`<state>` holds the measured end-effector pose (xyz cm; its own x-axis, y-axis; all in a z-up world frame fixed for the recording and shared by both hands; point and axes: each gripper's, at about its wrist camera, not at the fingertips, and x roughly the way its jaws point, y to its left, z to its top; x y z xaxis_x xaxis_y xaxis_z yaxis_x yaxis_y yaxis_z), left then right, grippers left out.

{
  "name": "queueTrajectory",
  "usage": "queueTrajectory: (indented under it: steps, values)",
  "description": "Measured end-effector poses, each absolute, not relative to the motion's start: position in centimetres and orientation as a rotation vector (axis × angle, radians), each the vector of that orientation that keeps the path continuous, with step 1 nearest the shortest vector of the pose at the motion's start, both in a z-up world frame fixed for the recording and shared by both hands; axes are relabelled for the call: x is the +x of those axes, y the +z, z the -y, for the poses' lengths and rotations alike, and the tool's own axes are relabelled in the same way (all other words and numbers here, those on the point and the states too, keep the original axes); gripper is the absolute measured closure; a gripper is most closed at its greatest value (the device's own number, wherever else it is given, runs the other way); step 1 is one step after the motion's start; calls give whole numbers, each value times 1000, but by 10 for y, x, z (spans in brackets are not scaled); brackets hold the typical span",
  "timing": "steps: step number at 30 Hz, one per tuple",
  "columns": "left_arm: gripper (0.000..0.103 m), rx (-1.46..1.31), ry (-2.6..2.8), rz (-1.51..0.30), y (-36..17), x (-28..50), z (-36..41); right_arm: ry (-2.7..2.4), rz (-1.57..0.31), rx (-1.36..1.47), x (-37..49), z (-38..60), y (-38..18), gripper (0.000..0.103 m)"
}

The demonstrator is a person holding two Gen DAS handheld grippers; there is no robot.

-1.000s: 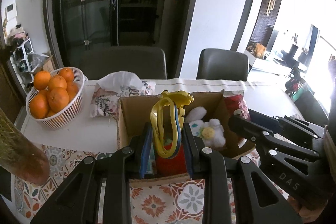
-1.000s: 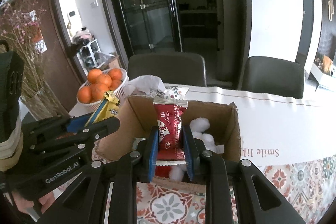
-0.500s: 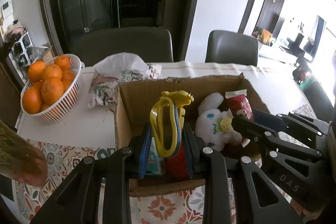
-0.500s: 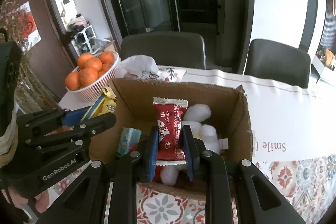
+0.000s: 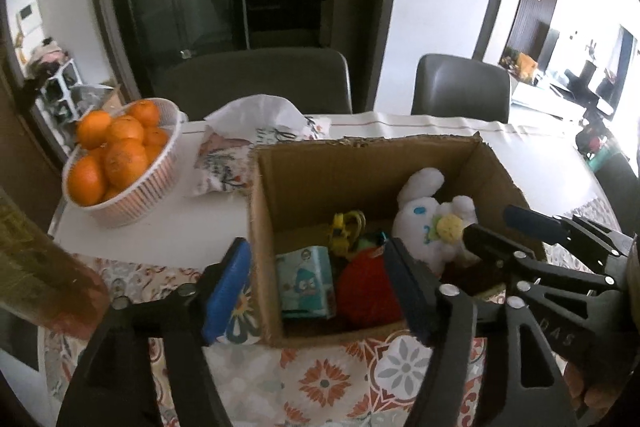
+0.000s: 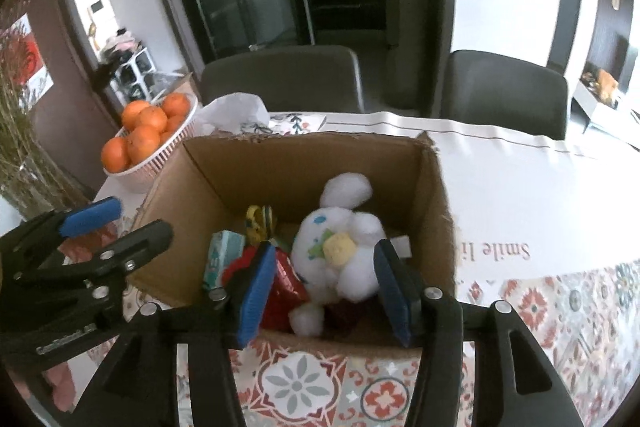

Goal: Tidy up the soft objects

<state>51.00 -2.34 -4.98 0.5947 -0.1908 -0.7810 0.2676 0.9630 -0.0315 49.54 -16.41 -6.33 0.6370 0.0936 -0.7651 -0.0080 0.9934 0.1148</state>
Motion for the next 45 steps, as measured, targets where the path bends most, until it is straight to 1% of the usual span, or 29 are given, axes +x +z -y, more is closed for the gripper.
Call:
queueTrajectory:
  steps: [3,4,5,9,11,15,17,32,45]
  values:
    - [25,106,-245,-865,-39,490,18,25,-846,105,476,163,-54,47]
    - [24,108,-240,-858,-35,485,17,16,-830,107,469,163,-50,44]
    - [21,112,-233,-848,-31,477,14,5,-816,109,460,162,-46,40]
    - [10,105,-232,-794,-12,443,6,-28,-759,117,423,158,-27,32]
    - [7,106,-232,-765,-4,425,1,-54,-732,113,402,156,-17,26]
    - [2,117,-233,-726,8,395,-5,-102,-682,96,364,151,-1,20]
    - [0,125,-232,-697,15,376,-8,-126,-663,80,344,149,5,19]
    - [0,128,-241,-584,34,260,-13,-158,-597,51,228,146,22,18]
    - [0,110,-206,-568,37,180,-9,-134,-567,55,151,152,28,18]
